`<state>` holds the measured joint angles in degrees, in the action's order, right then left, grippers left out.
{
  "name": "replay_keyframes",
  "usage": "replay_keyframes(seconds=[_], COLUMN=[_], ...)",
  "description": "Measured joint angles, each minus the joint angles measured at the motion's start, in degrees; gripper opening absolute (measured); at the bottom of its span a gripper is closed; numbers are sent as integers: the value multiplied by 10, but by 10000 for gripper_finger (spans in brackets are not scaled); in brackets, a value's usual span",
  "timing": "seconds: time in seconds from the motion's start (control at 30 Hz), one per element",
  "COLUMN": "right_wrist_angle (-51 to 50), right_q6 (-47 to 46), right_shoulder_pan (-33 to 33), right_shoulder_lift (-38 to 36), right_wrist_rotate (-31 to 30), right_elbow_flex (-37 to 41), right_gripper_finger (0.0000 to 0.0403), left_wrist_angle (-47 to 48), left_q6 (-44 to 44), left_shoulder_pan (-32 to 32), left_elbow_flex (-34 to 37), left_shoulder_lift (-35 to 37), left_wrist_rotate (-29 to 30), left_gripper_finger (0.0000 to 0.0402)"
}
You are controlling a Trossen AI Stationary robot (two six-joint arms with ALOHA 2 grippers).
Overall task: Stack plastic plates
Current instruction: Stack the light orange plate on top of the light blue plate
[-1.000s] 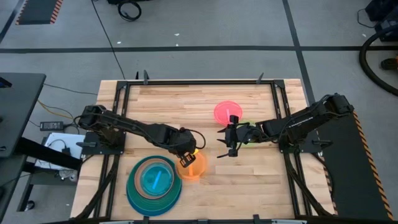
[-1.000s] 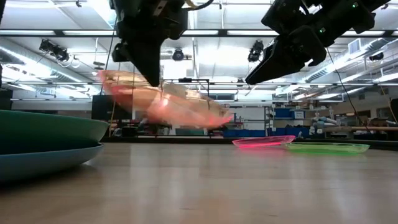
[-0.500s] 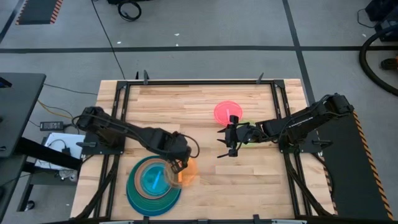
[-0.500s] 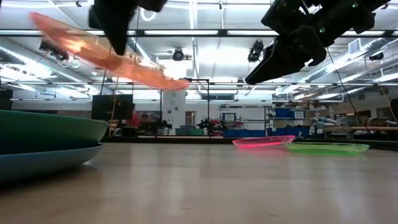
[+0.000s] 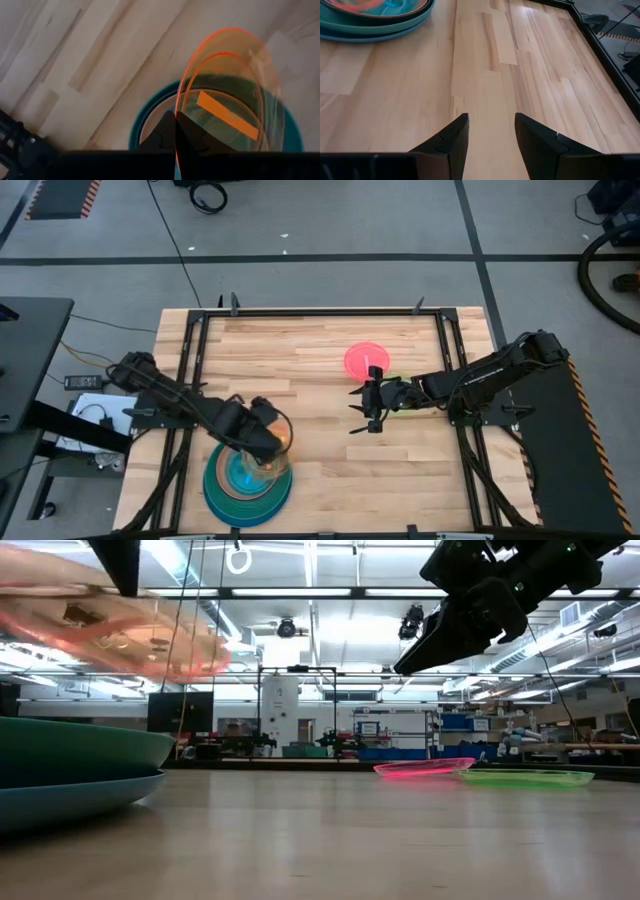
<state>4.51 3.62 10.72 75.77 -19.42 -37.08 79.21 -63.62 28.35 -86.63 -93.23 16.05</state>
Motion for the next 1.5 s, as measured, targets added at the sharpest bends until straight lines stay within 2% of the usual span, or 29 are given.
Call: replay_keyframes(seconds=[0.2,0.7,1.0,1.13,1.37,1.5], right_wrist_angle=[0,2,5,8,10,11], right_q6=[0,0,-1,-1,-1,-1], right_shoulder_pan=[0,0,0,0,0,0], right_shoulder_lift=[0,0,0,0,0,0], right_wrist_rotate=[0,0,0,0,15,15], right_elbow_flex=[0,0,0,0,0,0], right_gripper_finger=[169,169,169,169,169,169], left_wrist_angle=[4,59,37,12,-44,-93], left_q6=[-51,-154,-168,-171,-233,-247], left_shoulder_pan=[43,122,137,149,176,171], left_elbow_flex=[0,2,61,81,174,235], left_shoulder_lift=[31,31,31,55,118,152], left_wrist_rotate=[19,45,14,13,11,11], left_gripper_finger=[2,2,2,2,2,2])
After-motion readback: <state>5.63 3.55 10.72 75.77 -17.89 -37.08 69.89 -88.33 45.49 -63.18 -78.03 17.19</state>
